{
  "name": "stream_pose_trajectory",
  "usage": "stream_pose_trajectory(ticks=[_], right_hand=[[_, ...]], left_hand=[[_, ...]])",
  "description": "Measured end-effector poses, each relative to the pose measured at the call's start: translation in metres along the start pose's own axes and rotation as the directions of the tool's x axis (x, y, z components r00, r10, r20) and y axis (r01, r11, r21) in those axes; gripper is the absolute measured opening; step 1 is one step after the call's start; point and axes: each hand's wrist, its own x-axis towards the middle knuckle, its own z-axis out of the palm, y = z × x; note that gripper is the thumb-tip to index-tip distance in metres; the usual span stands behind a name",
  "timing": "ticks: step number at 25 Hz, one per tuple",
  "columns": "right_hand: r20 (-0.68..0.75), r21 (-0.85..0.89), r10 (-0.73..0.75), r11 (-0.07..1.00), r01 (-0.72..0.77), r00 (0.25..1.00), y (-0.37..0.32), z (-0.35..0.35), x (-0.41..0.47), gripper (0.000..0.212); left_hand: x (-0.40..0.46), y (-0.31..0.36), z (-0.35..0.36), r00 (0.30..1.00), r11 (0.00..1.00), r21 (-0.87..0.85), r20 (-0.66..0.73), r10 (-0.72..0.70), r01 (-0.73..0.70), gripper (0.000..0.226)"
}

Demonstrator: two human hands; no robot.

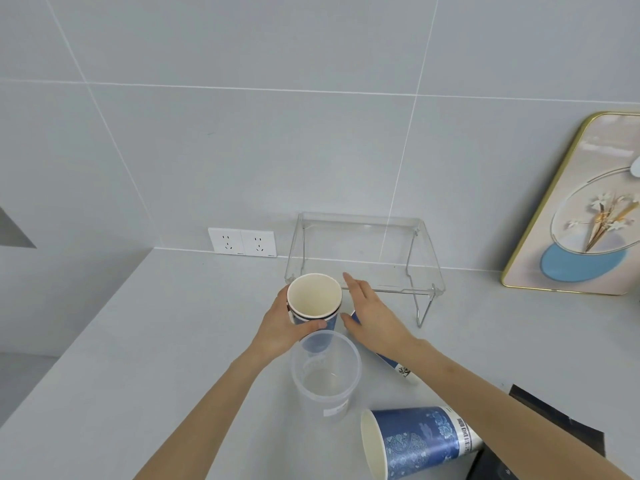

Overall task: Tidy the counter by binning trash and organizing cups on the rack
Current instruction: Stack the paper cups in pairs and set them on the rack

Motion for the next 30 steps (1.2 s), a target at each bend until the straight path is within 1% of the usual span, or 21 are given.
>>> stream_pose_trajectory(ticks=[1, 3, 6, 8, 12, 16, 19, 23, 26, 30], right_hand=[[0.015, 0.024, 0.026, 0.999, -0.026, 1.000, 0.002, 0.002, 0.001, 0.062], [0.020, 0.127, 0.051, 0.990, -0.053, 0.998, 0.000, 0.004, 0.002, 0.058], [-0.052, 0.296, 0.056, 0.954, -0.038, 0.997, -0.012, -0.007, 0.003, 0.052], [-0.119, 0.364, 0.026, 0.931, 0.020, 0.993, -0.022, -0.024, 0.006, 0.052], [-0.258, 0.353, -0.028, 0.928, 0.121, 0.966, -0.042, -0.065, 0.018, 0.051], [-0.340, 0.342, -0.064, 0.921, 0.187, 0.938, -0.054, -0.099, 0.039, 0.051], [-0.345, 0.367, -0.033, 0.915, 0.167, 0.938, -0.054, -0.115, 0.062, 0.051], [-0.343, 0.393, 0.005, 0.909, 0.139, 0.939, -0.046, -0.119, 0.101, 0.049], [-0.338, 0.431, 0.045, 0.896, 0.112, 0.940, -0.035, -0.116, 0.136, 0.048], [-0.325, 0.464, 0.077, 0.881, 0.089, 0.942, -0.023, -0.106, 0.172, 0.047]], left_hand=[[0.000, 0.002, -0.001, 1.000, 1.000, 0.009, 0.005, 0.003, -0.003, 0.081], [-0.001, 0.008, -0.003, 1.000, 0.999, 0.027, 0.006, 0.024, -0.024, 0.081], [-0.002, 0.023, -0.013, 0.997, 0.996, 0.040, -0.025, 0.077, -0.076, 0.077], [-0.001, 0.039, -0.024, 0.990, 0.992, 0.036, -0.063, 0.125, -0.123, 0.076], [0.005, 0.080, -0.047, 0.966, 0.974, -0.029, -0.136, 0.220, -0.226, 0.071], [0.026, 0.116, -0.064, 0.950, 0.958, -0.028, -0.137, 0.281, -0.287, 0.067], [0.053, 0.131, -0.073, 0.948, 0.953, -0.024, -0.112, 0.298, -0.302, 0.066], [0.096, 0.138, -0.078, 0.955, 0.956, -0.036, -0.075, 0.288, -0.292, 0.067], [0.132, 0.136, -0.078, 0.965, 0.964, -0.058, -0.064, 0.254, -0.258, 0.066], [0.170, 0.124, -0.075, 0.974, 0.972, -0.086, -0.081, 0.210, -0.217, 0.064]])
